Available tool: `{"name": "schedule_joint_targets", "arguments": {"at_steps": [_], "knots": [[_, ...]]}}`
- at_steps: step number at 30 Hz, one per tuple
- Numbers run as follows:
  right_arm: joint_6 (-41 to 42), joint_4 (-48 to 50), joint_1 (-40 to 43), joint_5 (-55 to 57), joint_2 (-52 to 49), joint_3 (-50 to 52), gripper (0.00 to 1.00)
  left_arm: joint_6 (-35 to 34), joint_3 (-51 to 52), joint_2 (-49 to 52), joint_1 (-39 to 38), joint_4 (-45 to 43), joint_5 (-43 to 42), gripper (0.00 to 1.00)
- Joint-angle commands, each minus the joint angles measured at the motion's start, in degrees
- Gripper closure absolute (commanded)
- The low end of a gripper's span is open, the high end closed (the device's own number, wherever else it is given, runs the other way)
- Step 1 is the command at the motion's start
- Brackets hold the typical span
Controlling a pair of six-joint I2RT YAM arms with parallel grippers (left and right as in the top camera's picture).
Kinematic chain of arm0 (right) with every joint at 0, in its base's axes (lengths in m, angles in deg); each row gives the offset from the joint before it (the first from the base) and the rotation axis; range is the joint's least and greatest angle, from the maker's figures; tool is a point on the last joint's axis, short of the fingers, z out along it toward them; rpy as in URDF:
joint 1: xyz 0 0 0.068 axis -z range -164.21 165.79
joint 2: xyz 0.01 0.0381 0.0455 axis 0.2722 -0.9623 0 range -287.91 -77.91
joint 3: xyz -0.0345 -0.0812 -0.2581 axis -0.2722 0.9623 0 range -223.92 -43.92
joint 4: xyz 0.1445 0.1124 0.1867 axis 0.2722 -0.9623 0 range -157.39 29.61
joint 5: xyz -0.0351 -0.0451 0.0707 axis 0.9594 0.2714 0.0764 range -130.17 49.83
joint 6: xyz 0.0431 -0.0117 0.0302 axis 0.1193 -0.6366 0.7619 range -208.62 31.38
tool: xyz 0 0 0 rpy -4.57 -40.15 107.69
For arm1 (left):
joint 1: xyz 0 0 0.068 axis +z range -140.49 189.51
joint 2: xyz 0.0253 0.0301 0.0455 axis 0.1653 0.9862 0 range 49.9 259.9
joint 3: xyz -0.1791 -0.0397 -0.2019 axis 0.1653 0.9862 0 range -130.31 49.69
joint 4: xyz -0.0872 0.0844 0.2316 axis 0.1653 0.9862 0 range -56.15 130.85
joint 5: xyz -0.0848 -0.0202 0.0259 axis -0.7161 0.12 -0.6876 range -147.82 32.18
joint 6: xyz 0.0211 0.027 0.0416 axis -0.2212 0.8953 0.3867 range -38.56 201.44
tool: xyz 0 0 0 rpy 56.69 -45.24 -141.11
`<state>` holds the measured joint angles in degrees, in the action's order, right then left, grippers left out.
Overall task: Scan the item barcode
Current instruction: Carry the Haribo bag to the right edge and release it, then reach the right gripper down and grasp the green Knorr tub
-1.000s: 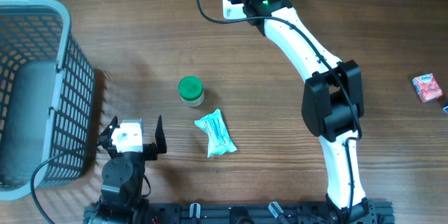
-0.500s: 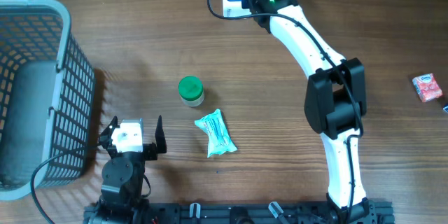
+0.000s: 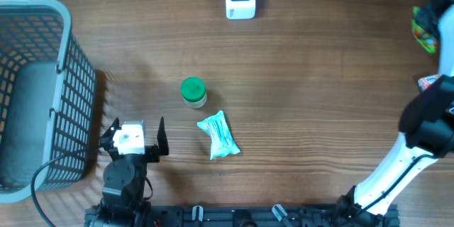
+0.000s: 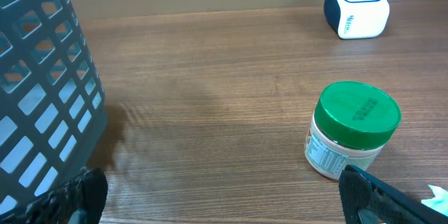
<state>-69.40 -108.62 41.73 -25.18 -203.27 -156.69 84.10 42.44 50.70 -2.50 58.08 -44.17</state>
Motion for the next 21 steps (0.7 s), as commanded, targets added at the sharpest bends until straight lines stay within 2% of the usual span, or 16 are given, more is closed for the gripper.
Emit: {"name": "schedule_joint_targets", "arguments": {"at_steps": [1,2,3,4,5,6,9,11,12,15,19,21], "knots": [[-2.5,3.1,4.3,-12.8,-3.6,3.6,0.96,-0.5,0.1,-0.4,-0.3,-0.2,0.3,0.0],[-2.5,3.5,5.2,-13.6,-4.0,3.6,0.95,-0.5,0.1,-0.4,-0.3,-0.2,0.3,0.0],[-2.1,4.1,6.2,-13.6,-3.7,3.1,0.76,-0.5,0.1,-0.4,-0.3,-0.2,0.3,0.0],[-2.1,3.7,6.5,-14.1,-3.3,2.1,0.06,-0.5,0.1,-0.4,-0.3,-0.2,0.3,0.0],[-2.6,2.7,6.7,-15.5,-2.6,0.7,0.0,-0.5,0.1,-0.4,-0.3,-0.2,0.3,0.0],[-2.6,1.6,6.8,-18.2,-1.4,-0.8,0.0,-0.5,0.1,-0.4,-0.3,-0.2,0.3,0.0],[-2.4,-0.1,5.6,-35.7,4.8,-1.8,0.0,-0.5,0.1,-0.4,-0.3,-0.2,0.3,0.0],[-1.1,-7.0,0.4,-49.4,9.0,-1.8,0.0,-0.5,0.1,-0.4,-0.3,-0.2,0.3,0.0],[-1.0,-10.9,-3.1,-51.3,9.4,-1.8,0.0,-0.5,0.1,-0.4,-0.3,-0.2,0.3,0.0],[-1.1,-19.3,-17.8,-49.9,9.3,-0.3,0.0,-0.5,0.1,-0.4,-0.3,-0.2,0.3,0.0],[5.0,-18.9,-41.7,-50.1,9.2,1.8,0.0,-0.5,0.1,-0.4,-0.3,-0.2,0.3,0.0],[11.1,-17.8,-51.0,-40.7,9.2,1.8,0.0,-0.5,0.1,-0.4,-0.3,-0.2,0.3,0.0]]}}
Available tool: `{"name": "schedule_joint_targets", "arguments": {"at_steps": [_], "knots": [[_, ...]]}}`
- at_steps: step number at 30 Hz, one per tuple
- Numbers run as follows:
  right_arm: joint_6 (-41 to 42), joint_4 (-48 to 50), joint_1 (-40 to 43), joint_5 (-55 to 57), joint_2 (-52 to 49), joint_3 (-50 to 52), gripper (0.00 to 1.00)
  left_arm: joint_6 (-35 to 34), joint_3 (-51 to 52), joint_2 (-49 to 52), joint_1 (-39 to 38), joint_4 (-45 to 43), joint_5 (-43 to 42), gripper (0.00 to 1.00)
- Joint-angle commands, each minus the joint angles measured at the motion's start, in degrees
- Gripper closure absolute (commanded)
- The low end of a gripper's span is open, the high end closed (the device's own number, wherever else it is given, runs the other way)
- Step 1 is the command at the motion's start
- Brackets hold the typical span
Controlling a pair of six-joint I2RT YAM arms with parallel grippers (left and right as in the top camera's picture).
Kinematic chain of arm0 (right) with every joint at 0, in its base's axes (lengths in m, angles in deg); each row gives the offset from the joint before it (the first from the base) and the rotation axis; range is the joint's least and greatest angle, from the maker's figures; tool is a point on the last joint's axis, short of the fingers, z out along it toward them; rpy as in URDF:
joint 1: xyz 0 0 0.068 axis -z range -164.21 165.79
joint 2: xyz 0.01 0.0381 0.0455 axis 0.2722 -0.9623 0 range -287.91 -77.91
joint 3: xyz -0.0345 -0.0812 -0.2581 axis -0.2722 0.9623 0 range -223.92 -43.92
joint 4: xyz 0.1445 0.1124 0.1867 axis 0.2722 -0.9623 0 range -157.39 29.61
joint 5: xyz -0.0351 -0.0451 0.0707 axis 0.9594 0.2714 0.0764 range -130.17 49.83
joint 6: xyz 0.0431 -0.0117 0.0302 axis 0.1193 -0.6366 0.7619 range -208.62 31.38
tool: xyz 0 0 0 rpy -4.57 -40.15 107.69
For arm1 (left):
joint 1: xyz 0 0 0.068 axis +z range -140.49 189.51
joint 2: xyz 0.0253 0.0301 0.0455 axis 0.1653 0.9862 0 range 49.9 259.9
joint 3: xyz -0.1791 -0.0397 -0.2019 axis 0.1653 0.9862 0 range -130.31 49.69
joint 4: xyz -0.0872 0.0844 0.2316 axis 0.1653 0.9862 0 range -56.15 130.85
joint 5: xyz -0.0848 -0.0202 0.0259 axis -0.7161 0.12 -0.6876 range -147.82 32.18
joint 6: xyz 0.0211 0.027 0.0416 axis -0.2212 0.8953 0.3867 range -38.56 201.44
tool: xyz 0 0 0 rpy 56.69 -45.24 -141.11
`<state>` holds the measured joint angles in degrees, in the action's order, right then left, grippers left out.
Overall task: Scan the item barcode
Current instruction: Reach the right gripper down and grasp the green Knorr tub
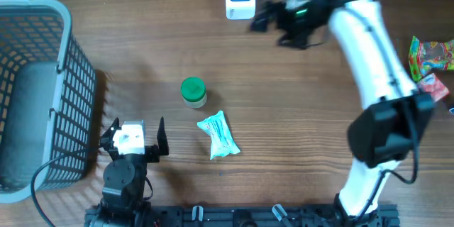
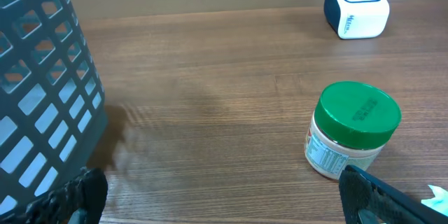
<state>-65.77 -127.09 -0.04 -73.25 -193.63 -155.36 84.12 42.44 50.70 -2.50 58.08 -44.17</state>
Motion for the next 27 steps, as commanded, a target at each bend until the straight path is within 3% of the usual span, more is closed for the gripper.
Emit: {"name": "schedule_joint_targets", "arguments": {"at_steps": [1,4,7,12,27], "knots": [[10.8,1.7,-14.6,15.4,-0.6,0.5,0.0,-0.5,0.1,-0.4,-0.3,-0.2,0.3,0.0],[9.7,5.4,-25.4,28.7,-2.5,0.5,0.0,-0.5,0.1,-0.4,-0.3,-0.2,0.3,0.0],[9.7,8.1,-29.7,29.5,-6.9,0.5,0.0,-0.5,0.1,-0.4,-0.3,-0.2,0.3,0.0],[8.2,9.7,-29.9,33.7,-12.0,0.5,0.0,-0.5,0.1,-0.4,-0.3,-0.2,0.3,0.0],[4.4,8.0,-28.7,27.0,-17.4,-1.9,0.0,-0.5,0.1,-0.4,-0.3,-0.2,0.3,0.0]]}}
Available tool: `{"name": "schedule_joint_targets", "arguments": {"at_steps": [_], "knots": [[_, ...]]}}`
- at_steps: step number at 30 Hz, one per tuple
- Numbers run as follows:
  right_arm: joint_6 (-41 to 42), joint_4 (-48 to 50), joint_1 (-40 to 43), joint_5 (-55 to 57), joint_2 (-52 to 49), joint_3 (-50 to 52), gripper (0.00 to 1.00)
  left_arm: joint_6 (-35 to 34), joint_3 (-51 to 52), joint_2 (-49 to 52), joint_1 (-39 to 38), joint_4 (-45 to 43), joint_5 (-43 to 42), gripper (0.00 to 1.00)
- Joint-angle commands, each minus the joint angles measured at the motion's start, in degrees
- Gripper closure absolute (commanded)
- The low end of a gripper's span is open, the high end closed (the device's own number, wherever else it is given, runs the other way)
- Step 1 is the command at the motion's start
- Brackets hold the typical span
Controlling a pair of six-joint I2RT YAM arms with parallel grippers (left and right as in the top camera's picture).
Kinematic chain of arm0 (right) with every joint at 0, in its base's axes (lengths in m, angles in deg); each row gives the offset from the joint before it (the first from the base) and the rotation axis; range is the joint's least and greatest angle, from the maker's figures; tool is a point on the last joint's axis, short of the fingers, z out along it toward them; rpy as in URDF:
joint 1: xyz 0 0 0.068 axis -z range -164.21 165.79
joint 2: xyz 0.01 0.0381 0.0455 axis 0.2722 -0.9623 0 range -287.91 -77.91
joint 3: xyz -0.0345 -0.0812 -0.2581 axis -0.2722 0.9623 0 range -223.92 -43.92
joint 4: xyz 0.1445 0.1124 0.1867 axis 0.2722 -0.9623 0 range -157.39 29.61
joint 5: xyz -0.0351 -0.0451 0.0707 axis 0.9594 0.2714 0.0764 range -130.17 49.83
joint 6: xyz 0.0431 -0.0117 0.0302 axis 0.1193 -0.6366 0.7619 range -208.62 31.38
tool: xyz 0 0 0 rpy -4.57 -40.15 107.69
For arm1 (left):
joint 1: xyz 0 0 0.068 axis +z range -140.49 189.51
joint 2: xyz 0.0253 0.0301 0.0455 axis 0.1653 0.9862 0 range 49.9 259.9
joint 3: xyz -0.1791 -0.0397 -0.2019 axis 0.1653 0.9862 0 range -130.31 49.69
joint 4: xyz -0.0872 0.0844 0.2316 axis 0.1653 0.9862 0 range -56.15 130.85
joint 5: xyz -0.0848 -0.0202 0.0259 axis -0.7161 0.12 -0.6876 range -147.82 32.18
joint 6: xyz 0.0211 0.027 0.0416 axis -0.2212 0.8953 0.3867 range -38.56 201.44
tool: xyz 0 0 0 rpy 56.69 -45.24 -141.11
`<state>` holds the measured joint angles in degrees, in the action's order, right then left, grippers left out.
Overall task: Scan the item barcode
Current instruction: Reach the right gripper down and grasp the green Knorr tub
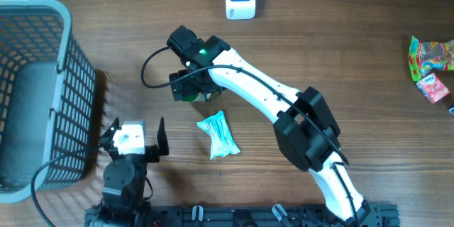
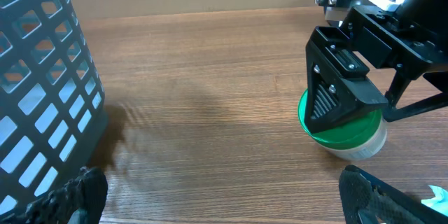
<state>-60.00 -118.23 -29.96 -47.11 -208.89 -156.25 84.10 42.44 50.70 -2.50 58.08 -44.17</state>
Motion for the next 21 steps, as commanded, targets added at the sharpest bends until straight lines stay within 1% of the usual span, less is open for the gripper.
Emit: {"name": "schedule_joint_targets", "arguments": {"at_steps": [1,5,8,10,11,13,16,18,19,20,21], "knots": [[-1.5,-1.5,1.5,0.9,-2.1,-1.0,0.0,-0.5,0.1,-0.4,-0.3,-0.2,0.3,0.0],[-2.3,-2.8,2.3,-1.2,-1.9,-1.0,0.0,-0.5,0.1,-0.4,-0.3,-0.2,0.3,0.0],[-3.1,-2.9,6.5,-10.8,0.3,-1.1,0.0,-0.5,0.1,-0.4,-0.3,-0.2,0.3,0.0],[-4.6,-2.2,11.0,-20.2,3.3,-1.1,0.0,-0.5,0.1,-0.4,-0.3,-0.2,0.3,0.0],[-4.6,-2.0,12.9,-22.6,4.6,-1.1,0.0,-0.5,0.1,-0.4,-0.3,-0.2,0.3,0.0],[-4.9,-2.4,15.0,-22.5,6.3,-1.1,0.0,-0.5,0.1,-0.4,-0.3,-0.2,0.3,0.0],[-5.9,-3.1,15.2,-22.4,6.7,-1.1,0.0,-0.5,0.1,-0.4,-0.3,-0.2,0.3,0.0],[0.7,-3.5,14.5,-16.6,7.1,-1.1,0.0,-0.5,0.1,-0.4,-0.3,-0.2,0.3,0.0],[9.4,-4.4,13.8,-9.4,7.1,-1.1,0.0,-0.5,0.1,-0.4,-0.3,-0.2,0.3,0.0],[17.5,-5.7,13.4,-4.7,7.1,-1.1,0.0,-0.5,0.1,-0.4,-0.3,-0.2,0.3,0.0],[23.8,-6.4,13.3,-2.0,7.1,-1.1,0.0,-0.5,0.1,-0.4,-0.3,-0.2,0.3,0.0]]}}
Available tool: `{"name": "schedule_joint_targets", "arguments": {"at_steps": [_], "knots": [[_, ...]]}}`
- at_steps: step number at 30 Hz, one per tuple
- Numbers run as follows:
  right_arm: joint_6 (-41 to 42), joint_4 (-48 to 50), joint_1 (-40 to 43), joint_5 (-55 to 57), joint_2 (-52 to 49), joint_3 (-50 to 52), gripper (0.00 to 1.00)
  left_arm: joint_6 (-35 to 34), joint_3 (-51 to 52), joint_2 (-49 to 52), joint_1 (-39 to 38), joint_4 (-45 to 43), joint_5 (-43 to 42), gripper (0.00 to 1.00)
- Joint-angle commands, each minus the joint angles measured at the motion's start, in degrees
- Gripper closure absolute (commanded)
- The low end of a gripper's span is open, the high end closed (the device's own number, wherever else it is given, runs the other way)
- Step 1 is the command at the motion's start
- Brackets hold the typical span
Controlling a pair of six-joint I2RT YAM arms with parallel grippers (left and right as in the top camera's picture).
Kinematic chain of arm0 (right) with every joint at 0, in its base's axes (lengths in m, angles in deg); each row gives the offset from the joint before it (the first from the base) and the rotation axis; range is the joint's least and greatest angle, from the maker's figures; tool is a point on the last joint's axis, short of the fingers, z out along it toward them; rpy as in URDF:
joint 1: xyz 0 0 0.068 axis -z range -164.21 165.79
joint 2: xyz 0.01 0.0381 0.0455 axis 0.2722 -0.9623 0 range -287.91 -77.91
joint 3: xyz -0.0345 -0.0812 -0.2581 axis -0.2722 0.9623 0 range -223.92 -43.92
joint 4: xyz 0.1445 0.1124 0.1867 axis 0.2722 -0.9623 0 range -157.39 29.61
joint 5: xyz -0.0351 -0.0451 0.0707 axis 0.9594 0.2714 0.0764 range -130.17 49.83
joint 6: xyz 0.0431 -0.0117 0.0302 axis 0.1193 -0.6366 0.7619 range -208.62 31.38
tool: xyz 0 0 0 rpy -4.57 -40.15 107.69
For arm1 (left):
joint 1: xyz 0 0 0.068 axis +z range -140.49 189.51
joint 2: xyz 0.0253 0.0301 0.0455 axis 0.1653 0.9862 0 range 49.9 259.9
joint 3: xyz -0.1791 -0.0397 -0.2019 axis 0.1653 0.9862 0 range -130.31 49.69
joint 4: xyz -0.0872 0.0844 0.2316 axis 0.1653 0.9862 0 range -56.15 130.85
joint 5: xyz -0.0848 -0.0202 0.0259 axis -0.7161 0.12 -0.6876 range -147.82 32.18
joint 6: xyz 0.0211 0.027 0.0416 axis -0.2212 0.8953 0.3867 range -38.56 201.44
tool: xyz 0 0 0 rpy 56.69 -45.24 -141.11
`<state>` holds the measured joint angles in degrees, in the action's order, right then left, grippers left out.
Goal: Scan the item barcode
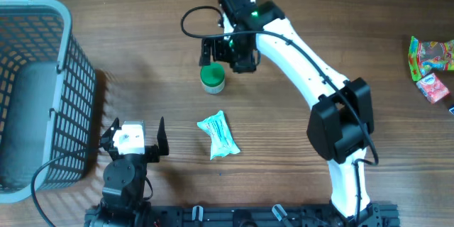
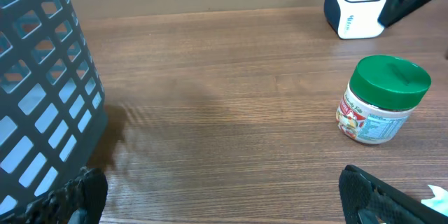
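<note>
A green-lidded jar (image 1: 212,78) (image 2: 383,99) stands upright on the wooden table, with nothing around it in the left wrist view. My right gripper (image 1: 224,56) hovers just behind it, toward the scanner, with its fingers spread open and off the jar. One of its dark fingers shows at the top right of the left wrist view. The white and blue scanner (image 2: 355,5) sits at the table's far edge. My left gripper (image 1: 135,139) (image 2: 224,203) rests open and empty near the front edge.
A teal pouch (image 1: 218,135) (image 2: 437,197) lies in front of the jar. A grey mesh basket (image 1: 78,78) (image 2: 35,98) fills the left side. Colourful snack packets (image 1: 429,57) lie at the far right edge.
The jar has shifted right and toward the scanner and turned, showing a red part of its label. My right gripper, then closed around it, now stands off it nearer the scanner.
At first my right arm was at the far right edge, with the jar beside the pouch. Then the arm was up by the scanner. After that its gripper was around the jar. Now the jar stands nearer the scanner, released. My left arm stayed still.
</note>
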<state>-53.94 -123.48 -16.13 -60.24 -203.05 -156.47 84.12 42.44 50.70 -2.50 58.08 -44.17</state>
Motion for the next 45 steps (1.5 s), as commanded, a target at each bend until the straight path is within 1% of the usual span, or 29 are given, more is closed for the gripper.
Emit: {"name": "schedule_joint_targets", "arguments": {"at_steps": [1,2,6,12,17,21,22,23,24,27,28,30,31,32,33,34,35,36,37,38,39,40,42,43,44,45], "knots": [[25.9,-0.5,-0.7,12.7,1.3,-0.8,0.0,-0.5,0.1,-0.4,-0.3,-0.2,0.3,0.0],[30.4,1.4,-0.7,12.3,1.3,-0.8,0.0,-0.5,0.1,-0.4,-0.3,-0.2,0.3,0.0],[39.3,5.5,-2.7,12.6,0.5,-0.8,0.0,-0.5,0.1,-0.4,-0.3,-0.2,0.3,0.0],[43.6,3.0,-5.2,12.5,-3.0,-0.7,0.0,-0.5,0.1,-0.4,-0.3,-0.2,0.3,0.0],[43.2,2.9,-5.2,10.2,-7.3,-0.6,0.0,-0.5,0.1,-0.4,-0.3,-0.2,0.3,0.0],[39.2,4.9,-5.6,8.9,-11.0,-0.6,0.01,-0.5,0.1,-0.4,-0.3,-0.2,0.3,0.0],[37.7,4.7,-5.6,8.9,-11.1,-0.6,0.04,-0.5,0.1,-0.4,-0.3,-0.2,0.3,0.0],[36.0,4.1,-5.6,9.1,-11.1,-0.6,0.11,-0.5,0.1,-0.4,-0.3,-0.2,0.3,0.0],[32.6,3.3,-5.6,9.1,-11.0,-0.6,0.18,-0.5,0.1,-0.4,-0.3,-0.2,0.3,0.0],[22.9,0.0,-5.6,9.1,-11.0,-0.6,0.26,-0.5,0.1,-0.4,-0.3,-0.2,0.3,0.0],[17.6,-1.7,-5.6,9.1,-10.7,-0.6,0.29,-0.5,0.1,-0.4,-0.3,-0.2,0.3,0.0],[-0.9,-4.3,-5.2,9.1,-9.7,-0.7,0.31,-0.5,0.1,-0.4,-0.3,-0.2,0.3,0.0],[-18.6,-6.1,-4.8,9.1,-8.4,-0.7,0.31,-0.5,0.1,-0.4,-0.3,-0.2,0.3,0.0],[-32.3,-8.0,-4.7,9.1,-7.1,-0.7,0.28,-0.5,0.1,-0.4,-0.3,-0.2,0.3,0.0],[-41.1,-9.4,-4.8,9.1,-6.3,-0.7,0.27,-0.5,0.1,-0.4,-0.3,-0.2,0.3,0.0],[-47.1,-10.5,-4.8,11.7,-5.1,-0.7,0.1,-0.5,0.1,-0.4,-0.3,-0.2,0.3,0.0],[-47.3,-11.5,-4.8,15.6,-3.8,-0.7,0.01,-0.5,0.1,-0.4,-0.3,-0.2,0.3,0.0],[-48.2,-13.4,-4.8,19.7,-2.4,-0.7,0.0,-0.5,0.1,-0.4,-0.3,-0.2,0.3,0.0],[-48.1,-15.8,-4.8,22.9,-0.3,-0.8,0.0,-0.5,0.1,-0.4,-0.3,-0.2,0.3,0.0],[-47.6,-17.4,-4.9,22.5,1.2,-1.2,0.0,-0.5,0.1,-0.4,-0.3,-0.2,0.3,0.0],[-43.3,-19.4,-5.2,21.7,3.6,-2.5,0.0,-0.5,0.1,-0.4,-0.3,-0.2,0.3,0.0],[-34.0,-19.8,-5.7,21.3,6.3,-4.3,0.0,-0.5,0.1,-0.4,-0.3,-0.2,0.3,0.0],[-21.1,-19.5,-5.9,17.3,9.9,-6.4,0.0,-0.5,0.1,-0.4,-0.3,-0.2,0.3,0.0],[-8.9,-18.4,-5.7,14.0,12.3,-6.8,0.0,-0.5,0.1,-0.4,-0.3,-0.2,0.3,0.0],[9.0,-18.7,-5.6,12.1,13.9,-6.8,0.0,-0.5,0.1,-0.4,-0.3,-0.2,0.3,0.0],[18.1,-19.6,-5.6,12.3,14.0,-6.8,0.0,-0.5,0.1,-0.4,-0.3,-0.2,0.3,0.0]]}}
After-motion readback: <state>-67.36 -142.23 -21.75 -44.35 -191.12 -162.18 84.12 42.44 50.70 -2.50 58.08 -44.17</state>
